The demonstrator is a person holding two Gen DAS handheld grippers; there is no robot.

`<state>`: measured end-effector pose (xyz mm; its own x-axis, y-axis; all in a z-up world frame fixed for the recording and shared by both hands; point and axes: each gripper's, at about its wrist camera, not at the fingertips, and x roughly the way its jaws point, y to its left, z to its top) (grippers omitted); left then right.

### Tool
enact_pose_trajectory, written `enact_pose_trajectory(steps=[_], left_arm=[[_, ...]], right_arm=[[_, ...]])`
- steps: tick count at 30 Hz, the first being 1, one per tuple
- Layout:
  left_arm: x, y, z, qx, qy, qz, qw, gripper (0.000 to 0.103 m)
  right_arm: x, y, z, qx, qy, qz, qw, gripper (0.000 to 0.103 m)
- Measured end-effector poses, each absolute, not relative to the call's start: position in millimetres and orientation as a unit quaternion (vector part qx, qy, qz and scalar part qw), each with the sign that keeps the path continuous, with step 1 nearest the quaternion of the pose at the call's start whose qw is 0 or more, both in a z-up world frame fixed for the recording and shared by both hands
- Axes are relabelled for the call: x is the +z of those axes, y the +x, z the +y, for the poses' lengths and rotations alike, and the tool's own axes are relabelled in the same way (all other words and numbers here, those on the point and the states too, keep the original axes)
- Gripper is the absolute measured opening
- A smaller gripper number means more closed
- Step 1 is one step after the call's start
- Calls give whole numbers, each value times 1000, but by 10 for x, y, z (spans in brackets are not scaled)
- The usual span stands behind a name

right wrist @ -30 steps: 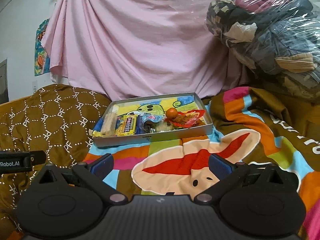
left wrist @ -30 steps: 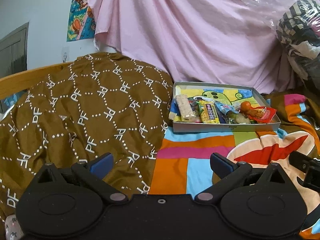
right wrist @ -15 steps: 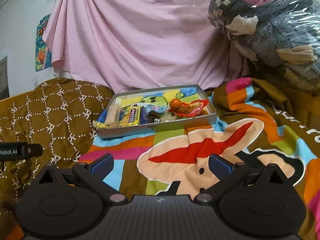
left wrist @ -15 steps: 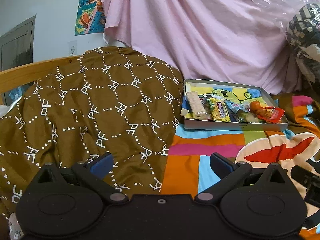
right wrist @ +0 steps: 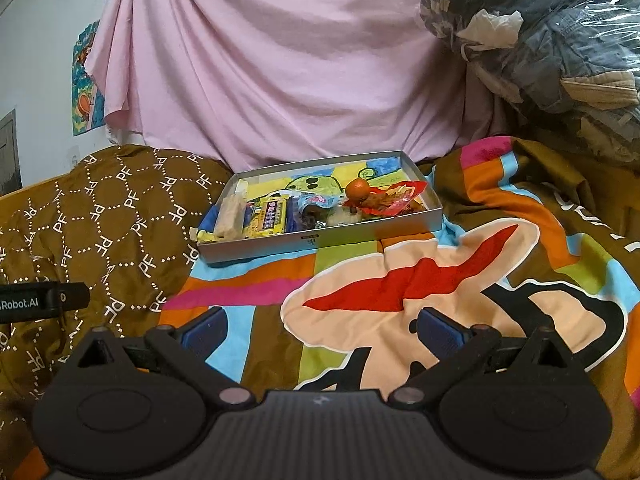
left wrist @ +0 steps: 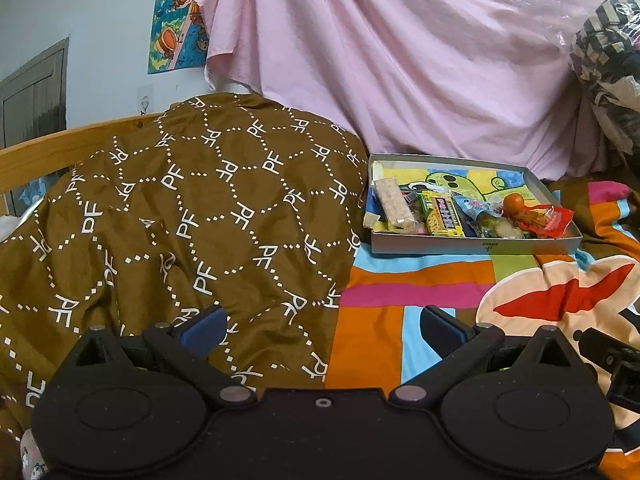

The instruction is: Organize snacks

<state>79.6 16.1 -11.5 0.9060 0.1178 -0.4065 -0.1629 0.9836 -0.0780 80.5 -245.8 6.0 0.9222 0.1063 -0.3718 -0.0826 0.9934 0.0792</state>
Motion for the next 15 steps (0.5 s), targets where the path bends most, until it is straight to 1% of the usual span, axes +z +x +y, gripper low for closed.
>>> enact_pose_trajectory(steps=[15], left_arm=[[-128, 770, 168, 73, -57, 204, 975, 102]], right_arm=[[53, 808, -2455, 49, 30, 193, 980, 103]])
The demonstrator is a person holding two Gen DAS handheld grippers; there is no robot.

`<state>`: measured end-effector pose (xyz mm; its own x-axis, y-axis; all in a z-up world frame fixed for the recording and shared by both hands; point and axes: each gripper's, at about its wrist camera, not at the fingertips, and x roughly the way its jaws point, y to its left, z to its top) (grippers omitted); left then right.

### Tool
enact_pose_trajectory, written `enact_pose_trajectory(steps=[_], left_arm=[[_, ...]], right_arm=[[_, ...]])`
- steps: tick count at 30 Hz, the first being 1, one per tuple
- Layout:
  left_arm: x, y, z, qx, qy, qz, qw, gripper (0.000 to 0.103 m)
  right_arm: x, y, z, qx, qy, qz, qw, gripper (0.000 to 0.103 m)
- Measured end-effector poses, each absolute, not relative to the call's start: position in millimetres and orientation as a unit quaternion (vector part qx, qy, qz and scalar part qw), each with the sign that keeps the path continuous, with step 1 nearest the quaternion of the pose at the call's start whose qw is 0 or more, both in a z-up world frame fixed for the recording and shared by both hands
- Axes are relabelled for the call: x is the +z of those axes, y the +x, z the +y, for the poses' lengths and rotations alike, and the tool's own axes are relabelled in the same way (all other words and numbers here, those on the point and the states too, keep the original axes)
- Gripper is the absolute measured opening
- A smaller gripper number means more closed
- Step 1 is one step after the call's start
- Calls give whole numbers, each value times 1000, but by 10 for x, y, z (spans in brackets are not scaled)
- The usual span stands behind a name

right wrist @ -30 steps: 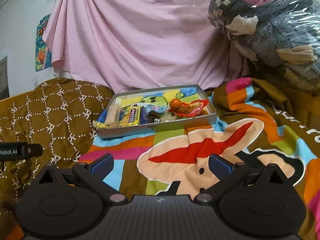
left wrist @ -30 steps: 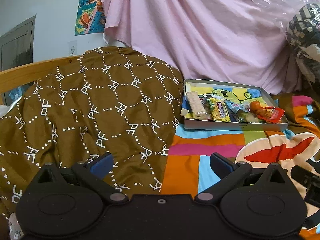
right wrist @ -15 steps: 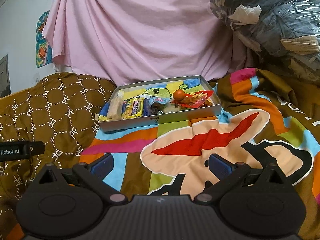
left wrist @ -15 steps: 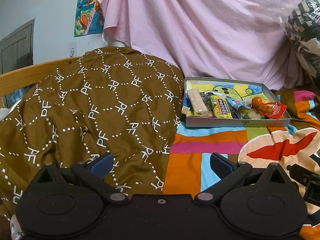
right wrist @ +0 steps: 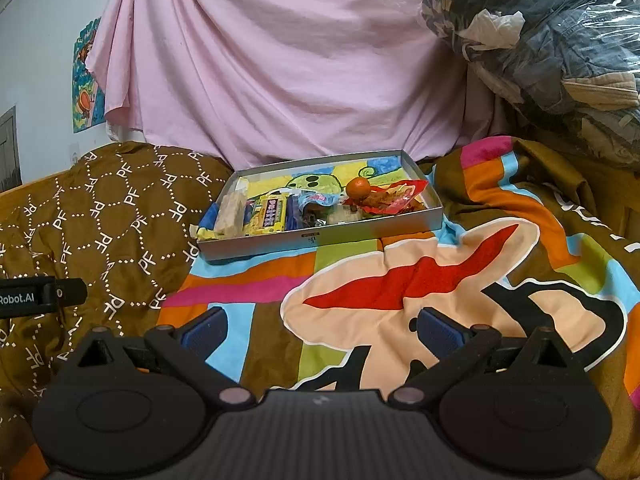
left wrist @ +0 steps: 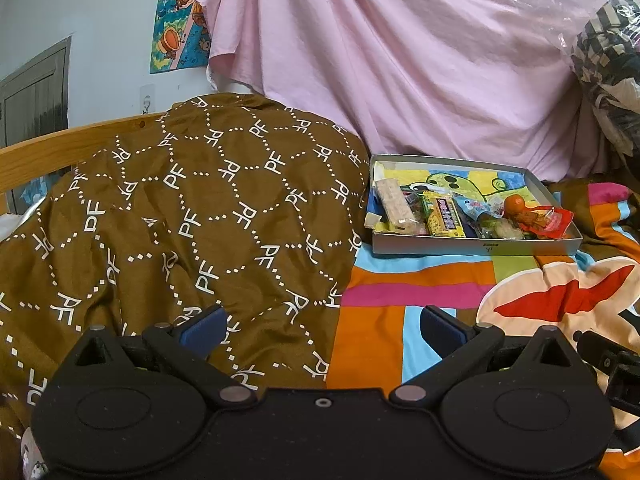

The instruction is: Organize snacks

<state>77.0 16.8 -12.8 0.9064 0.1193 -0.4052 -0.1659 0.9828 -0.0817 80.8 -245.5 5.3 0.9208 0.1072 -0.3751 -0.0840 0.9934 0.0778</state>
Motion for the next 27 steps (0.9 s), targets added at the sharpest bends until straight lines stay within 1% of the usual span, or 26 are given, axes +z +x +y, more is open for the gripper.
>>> enact_pose_trajectory(steps=[27], left_arm=[[-139, 759, 167, 73, -57, 205, 974, 102]], right_arm=[[37, 814, -2431, 51, 27, 197, 979, 103]])
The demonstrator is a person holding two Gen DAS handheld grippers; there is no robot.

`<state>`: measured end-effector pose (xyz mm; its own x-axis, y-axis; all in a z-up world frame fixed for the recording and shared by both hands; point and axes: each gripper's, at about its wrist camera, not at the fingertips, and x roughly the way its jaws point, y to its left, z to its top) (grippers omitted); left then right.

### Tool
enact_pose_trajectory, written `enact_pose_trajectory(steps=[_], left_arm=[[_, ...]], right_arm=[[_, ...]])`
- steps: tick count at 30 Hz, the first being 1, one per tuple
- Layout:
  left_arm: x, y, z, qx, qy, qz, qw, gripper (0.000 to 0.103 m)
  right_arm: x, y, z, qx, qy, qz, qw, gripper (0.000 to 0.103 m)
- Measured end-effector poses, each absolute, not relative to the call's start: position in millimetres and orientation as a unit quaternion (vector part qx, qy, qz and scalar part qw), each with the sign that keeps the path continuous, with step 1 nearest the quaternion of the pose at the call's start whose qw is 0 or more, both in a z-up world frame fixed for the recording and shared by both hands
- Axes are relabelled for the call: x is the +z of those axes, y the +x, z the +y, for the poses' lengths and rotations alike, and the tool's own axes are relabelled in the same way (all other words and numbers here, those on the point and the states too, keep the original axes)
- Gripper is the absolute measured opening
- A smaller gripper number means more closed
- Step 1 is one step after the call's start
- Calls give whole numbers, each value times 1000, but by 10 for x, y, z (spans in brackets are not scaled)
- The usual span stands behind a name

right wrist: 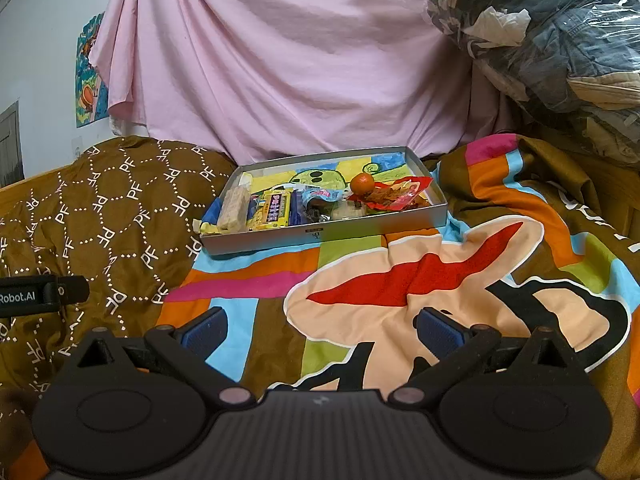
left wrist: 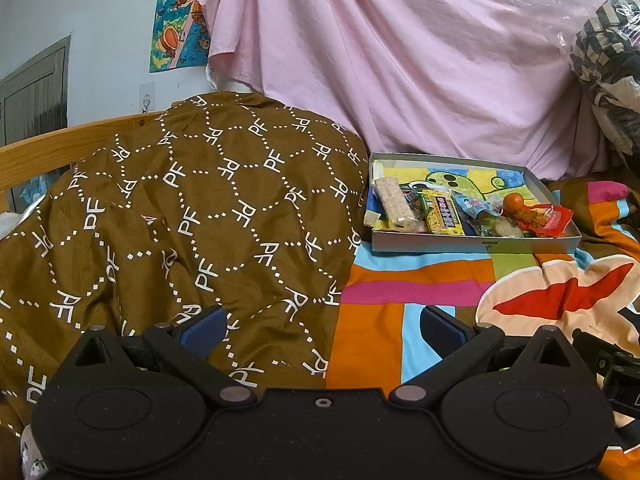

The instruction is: Organize snacks

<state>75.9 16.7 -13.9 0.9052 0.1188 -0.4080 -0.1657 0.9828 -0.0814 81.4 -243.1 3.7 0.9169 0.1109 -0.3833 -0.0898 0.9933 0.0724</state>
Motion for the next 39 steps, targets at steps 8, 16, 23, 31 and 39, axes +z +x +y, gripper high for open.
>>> enact_pose_trajectory(steps=[8, 16, 23, 31, 39], left_arm=[[-150, 755, 163, 72, -58, 207, 974, 102], [-137, 745, 165, 79, -63, 212, 972, 102], [-161, 768, 166, 86, -63, 226, 968, 102], [-192, 787, 218, 96, -75, 237, 964, 102], [-193, 793, 209, 97, -72, 241, 963, 102]], right_arm=[[41, 817, -2427, 51, 27, 197, 979, 103], [29, 806, -2407, 53, 25, 199, 978, 103], [23, 809, -2406, 54, 24, 199, 978, 103], [24, 814, -2398, 56, 22, 201, 978, 103], [35, 822, -2402, 60, 20, 204, 977, 103]])
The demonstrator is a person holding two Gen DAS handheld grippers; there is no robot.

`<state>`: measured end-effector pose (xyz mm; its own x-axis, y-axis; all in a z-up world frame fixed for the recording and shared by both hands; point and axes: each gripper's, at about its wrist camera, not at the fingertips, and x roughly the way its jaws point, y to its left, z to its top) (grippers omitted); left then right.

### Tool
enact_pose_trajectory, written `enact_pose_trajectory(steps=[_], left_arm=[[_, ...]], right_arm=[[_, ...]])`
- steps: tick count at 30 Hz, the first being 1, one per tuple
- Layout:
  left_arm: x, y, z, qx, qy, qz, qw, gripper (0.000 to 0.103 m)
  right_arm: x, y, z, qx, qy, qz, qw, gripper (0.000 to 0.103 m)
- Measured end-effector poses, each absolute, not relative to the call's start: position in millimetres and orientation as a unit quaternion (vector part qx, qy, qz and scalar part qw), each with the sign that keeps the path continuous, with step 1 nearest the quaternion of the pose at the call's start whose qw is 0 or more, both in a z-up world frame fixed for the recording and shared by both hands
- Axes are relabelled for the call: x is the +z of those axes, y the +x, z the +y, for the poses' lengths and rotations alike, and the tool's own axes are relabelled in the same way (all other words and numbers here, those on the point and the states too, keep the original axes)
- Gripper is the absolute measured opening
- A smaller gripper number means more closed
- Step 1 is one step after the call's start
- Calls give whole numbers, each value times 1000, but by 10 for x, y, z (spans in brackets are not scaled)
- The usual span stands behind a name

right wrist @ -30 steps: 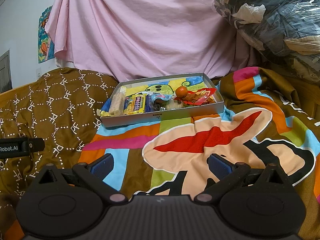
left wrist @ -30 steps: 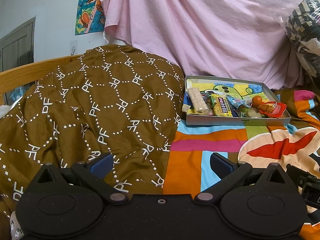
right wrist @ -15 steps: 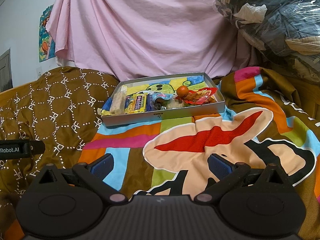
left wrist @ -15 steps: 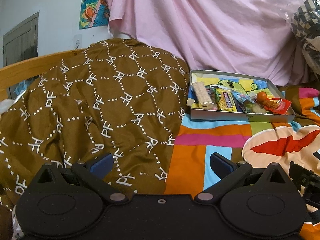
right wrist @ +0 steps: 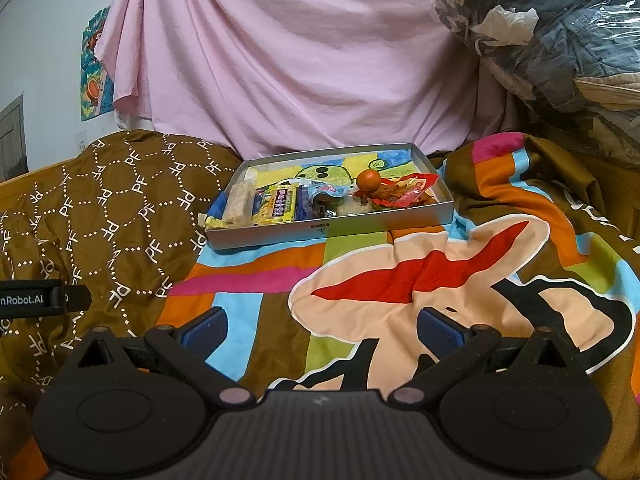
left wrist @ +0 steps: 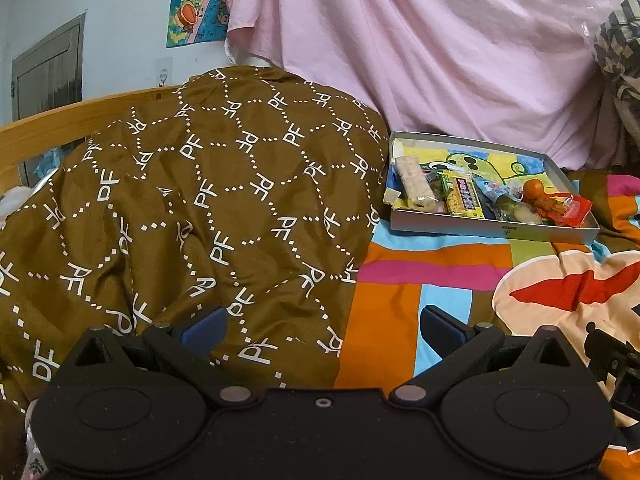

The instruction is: Organize snacks

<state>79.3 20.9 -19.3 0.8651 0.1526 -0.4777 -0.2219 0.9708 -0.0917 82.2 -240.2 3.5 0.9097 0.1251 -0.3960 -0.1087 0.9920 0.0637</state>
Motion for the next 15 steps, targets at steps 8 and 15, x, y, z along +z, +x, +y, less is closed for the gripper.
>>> enact_pose_trajectory(steps=[8, 15], left_arm=[[-192, 788, 212, 92, -69, 239, 964, 102], [-188, 786, 212, 91, -69, 239, 964, 102]], right_arm=[[34, 815, -2400, 60, 20, 204, 977, 103], [32, 824, -2385, 60, 19, 205, 977, 103]])
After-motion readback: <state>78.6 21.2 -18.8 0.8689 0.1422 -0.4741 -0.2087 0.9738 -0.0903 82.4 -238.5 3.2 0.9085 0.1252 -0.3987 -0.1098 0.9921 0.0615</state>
